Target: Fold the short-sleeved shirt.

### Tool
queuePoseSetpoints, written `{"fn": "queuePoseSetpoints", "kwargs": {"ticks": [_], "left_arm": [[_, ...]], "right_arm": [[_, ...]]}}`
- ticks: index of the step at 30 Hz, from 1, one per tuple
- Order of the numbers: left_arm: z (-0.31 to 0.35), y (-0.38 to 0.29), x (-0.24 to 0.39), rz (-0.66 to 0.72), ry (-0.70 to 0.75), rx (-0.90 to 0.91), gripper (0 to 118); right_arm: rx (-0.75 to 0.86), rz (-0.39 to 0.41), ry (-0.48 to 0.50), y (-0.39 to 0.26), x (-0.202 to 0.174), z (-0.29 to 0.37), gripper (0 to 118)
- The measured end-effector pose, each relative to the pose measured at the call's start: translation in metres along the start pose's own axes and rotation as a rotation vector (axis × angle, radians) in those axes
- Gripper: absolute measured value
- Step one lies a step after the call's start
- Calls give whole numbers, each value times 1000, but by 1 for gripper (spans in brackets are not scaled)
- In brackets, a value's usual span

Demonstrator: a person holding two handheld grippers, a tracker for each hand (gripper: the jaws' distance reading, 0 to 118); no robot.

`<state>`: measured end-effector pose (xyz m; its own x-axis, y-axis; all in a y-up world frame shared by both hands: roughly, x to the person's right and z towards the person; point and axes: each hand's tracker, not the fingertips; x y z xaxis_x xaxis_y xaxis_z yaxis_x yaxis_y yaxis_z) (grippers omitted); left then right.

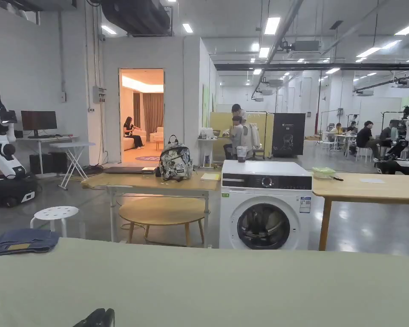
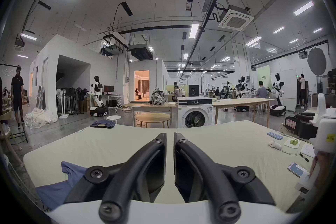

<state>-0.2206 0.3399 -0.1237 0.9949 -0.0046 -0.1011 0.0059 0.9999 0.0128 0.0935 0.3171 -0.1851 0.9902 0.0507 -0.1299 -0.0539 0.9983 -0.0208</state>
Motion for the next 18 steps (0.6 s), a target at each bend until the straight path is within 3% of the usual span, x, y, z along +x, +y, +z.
{"fn": "queuePoseSetpoints", "kwargs": {"ticks": [18], "left_arm": [[3,0,-1,-3,1,7,3]], "right_arm": [[11,19,-3,1,0,4,0]]}}
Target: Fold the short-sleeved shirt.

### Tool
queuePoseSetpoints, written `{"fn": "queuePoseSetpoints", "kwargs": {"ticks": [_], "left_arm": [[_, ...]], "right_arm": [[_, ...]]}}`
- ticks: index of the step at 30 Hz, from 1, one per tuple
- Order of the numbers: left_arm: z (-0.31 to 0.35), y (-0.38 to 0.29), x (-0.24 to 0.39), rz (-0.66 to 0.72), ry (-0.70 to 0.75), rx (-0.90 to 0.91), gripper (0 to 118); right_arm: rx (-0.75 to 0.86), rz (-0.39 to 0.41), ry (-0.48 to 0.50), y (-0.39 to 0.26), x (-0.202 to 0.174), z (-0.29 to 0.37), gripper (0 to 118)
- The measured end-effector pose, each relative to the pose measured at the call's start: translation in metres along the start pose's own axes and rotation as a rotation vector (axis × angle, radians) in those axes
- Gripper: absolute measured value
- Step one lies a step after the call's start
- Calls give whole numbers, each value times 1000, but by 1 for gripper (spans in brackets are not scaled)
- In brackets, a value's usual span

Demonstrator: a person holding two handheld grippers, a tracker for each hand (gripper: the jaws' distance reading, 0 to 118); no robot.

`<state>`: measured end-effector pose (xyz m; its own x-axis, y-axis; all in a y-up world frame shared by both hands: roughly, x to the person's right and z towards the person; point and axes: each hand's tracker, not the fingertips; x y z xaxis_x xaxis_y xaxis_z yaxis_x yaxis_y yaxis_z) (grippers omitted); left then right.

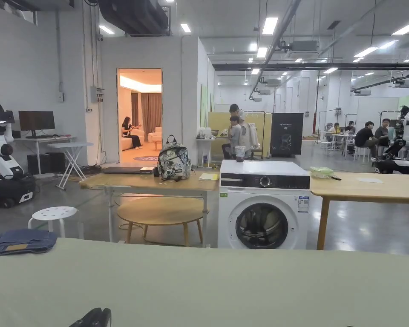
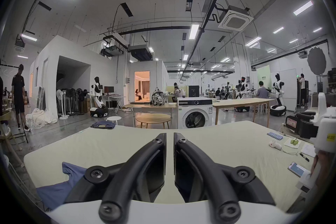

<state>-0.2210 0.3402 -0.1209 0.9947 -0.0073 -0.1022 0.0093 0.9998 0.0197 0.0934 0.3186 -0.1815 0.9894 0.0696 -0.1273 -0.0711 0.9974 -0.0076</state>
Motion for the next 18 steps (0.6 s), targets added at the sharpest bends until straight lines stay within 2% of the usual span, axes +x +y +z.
{"fn": "queuePoseSetpoints", "kwargs": {"ticks": [15,18], "left_arm": [[0,-1,0,-21,35,3,3],[0,-2,0,-17,23,-2,3]], "right_arm": [[18,-44,-15,-2,8,2,0],[20,-29,-14,-4,6,2,0]]}}
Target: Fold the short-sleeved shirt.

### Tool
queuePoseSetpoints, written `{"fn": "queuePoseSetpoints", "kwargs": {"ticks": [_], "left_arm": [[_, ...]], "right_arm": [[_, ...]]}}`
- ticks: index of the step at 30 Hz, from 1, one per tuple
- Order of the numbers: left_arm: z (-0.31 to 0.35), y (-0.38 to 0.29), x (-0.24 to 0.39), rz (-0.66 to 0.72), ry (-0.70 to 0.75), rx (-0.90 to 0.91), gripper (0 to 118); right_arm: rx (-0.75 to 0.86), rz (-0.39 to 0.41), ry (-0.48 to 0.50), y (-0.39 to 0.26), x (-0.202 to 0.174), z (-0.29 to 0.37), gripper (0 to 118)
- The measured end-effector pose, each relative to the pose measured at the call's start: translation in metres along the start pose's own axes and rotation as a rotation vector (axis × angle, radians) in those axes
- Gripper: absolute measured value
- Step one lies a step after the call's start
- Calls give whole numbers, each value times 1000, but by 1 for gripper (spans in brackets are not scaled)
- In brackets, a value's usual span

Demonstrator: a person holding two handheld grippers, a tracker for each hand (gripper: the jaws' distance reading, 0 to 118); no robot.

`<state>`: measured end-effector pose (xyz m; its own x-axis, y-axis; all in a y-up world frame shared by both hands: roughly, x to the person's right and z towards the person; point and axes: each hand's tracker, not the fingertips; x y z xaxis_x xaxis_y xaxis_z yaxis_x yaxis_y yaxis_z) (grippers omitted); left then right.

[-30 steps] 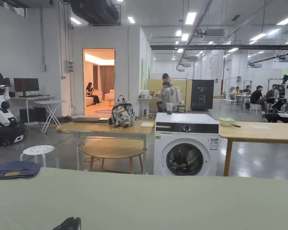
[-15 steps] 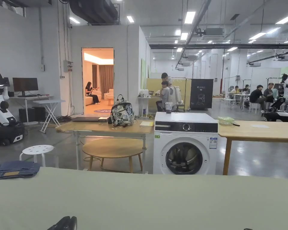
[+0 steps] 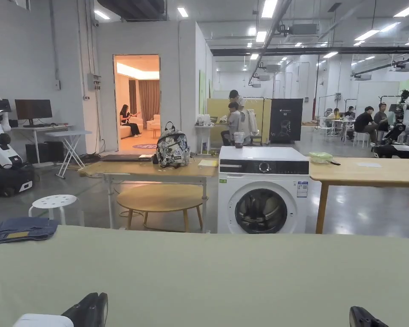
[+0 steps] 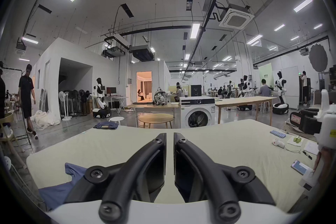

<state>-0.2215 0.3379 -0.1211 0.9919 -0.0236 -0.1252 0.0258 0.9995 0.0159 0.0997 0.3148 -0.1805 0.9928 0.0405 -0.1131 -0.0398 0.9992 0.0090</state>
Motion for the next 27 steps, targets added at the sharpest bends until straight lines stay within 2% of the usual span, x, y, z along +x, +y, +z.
{"fn": "queuePoseSetpoints", "kwargs": {"ticks": [10,20,22,27], "left_arm": [[2,1,-1,-5,-9,3,3],[9,-1,-22,12,32,-22,3],[15,-1,-30,9,48,-26,3],[38,-2,-62,-17,155,-67,3]], "right_arm": [[-5,27,29,0,-6,0,0],[-19,1,67,3,-22,-7,0],[-35,-2,96,3,-30,-11,0],[-51,-25,248,-6,-66,-17,0]]}}
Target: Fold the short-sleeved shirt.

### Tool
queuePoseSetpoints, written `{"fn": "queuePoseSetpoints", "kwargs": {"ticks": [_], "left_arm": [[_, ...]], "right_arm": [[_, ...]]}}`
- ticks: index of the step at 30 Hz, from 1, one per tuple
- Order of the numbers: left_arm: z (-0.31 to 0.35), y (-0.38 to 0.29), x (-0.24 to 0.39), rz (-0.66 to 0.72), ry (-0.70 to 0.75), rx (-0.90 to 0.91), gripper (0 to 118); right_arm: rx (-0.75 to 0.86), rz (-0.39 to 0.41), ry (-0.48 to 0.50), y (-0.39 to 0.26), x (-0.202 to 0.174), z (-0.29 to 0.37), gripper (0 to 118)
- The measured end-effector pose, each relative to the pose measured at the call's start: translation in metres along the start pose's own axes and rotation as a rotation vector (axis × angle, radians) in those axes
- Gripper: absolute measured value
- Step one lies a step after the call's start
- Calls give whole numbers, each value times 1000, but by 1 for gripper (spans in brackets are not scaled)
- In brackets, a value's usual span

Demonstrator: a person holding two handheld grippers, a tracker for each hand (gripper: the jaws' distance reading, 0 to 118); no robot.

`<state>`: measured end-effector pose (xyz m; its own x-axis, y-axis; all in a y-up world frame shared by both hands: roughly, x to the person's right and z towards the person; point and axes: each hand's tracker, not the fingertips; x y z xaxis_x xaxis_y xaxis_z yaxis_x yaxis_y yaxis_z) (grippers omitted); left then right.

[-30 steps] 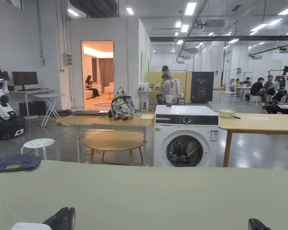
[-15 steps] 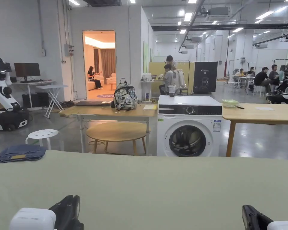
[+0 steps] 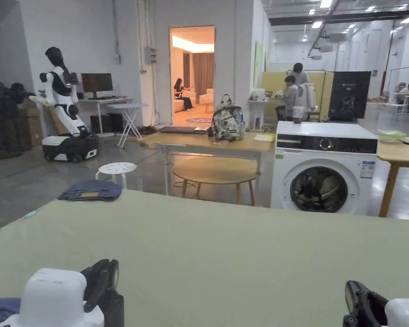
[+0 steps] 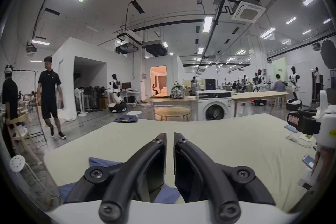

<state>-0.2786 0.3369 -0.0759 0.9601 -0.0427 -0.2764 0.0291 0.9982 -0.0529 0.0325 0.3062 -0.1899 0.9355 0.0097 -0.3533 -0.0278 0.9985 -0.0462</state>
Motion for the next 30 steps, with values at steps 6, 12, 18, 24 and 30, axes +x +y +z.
{"fn": "queuePoseSetpoints", "kwargs": {"ticks": [6,12,18,24,30], "left_arm": [[23,-8,-43,-5,92,-55,3],[9,-27,-79,-10,42,-206,7],[-63,-80,-124,89,-74,-481,117],[-159,-166,-154,108,-109,-825,111],[-197,-233,-151,17,-76,-967,90]], "right_arm": [[-32,-21,160,-10,-38,-16,0],[-76,2,222,-23,-43,-22,0],[-151,-2,208,-42,-26,-28,0],[-229,-28,139,-59,0,-31,0],[-294,-23,78,-71,22,-28,0]]}}
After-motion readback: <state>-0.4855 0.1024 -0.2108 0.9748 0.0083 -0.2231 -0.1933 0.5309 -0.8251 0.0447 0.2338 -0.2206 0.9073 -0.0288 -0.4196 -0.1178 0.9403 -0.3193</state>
